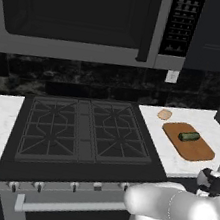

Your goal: Place the appropriate cutting tool for cutting the cucumber skin on the cutting board.

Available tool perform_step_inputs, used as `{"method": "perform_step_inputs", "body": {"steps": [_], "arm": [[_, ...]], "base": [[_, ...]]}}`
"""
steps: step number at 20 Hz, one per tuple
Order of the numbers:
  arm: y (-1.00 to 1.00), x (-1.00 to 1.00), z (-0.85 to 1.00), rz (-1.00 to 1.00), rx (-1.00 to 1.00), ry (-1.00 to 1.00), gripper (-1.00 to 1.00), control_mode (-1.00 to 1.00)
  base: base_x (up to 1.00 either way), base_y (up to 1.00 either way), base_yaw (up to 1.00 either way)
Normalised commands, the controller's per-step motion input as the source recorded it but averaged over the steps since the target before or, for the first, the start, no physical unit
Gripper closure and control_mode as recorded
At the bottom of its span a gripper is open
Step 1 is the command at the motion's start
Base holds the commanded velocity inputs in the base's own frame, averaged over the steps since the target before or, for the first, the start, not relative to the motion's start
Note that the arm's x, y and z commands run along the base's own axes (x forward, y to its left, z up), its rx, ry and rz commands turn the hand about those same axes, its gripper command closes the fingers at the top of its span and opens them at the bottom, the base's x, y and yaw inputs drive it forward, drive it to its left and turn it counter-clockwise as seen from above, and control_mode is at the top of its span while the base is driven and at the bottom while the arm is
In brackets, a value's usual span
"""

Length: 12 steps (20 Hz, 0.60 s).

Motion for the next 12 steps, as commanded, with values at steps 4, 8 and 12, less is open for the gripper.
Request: {"method": "perform_step_inputs", "body": {"steps": [4,8,12], "arm": [[0.00,0.32,-0.42,-0.04,-0.01,-0.04,-1.00,-1.00],[-0.11,0.30,-0.26,-0.01,0.00,0.00,-1.00,-1.00],[-0.23,0.11,-0.21,0.00,0.00,0.00,-1.00,-1.00]], "base": [[0.00,0.00,0.00],[0.00,0.00,0.00],[0.00,0.00,0.00]]}}
